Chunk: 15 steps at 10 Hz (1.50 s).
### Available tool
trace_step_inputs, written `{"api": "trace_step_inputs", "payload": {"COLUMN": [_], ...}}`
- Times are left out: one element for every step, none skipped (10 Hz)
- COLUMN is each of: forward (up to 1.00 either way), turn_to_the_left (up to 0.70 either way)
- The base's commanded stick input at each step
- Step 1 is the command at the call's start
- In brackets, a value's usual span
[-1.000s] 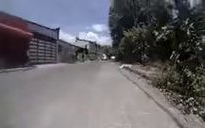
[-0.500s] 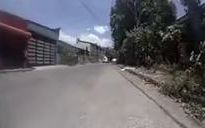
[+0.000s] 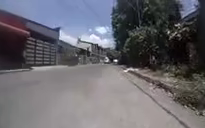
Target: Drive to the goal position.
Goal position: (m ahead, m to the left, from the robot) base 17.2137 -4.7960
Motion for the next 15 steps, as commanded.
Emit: {"api": "trace_step_inputs", "payload": {"forward": [0.85,0.85,0.85,0.85,0.85,0.85,0.85,0.85,0.85,0.85,0.85,0.85,0.85,0.85,0.85], "turn_to_the_left": [0.0,0.0,0.0,0.0,0.0,0.0,0.0,0.0,0.0,0.0,0.0,0.0,0.0,-0.23,-0.29]}}
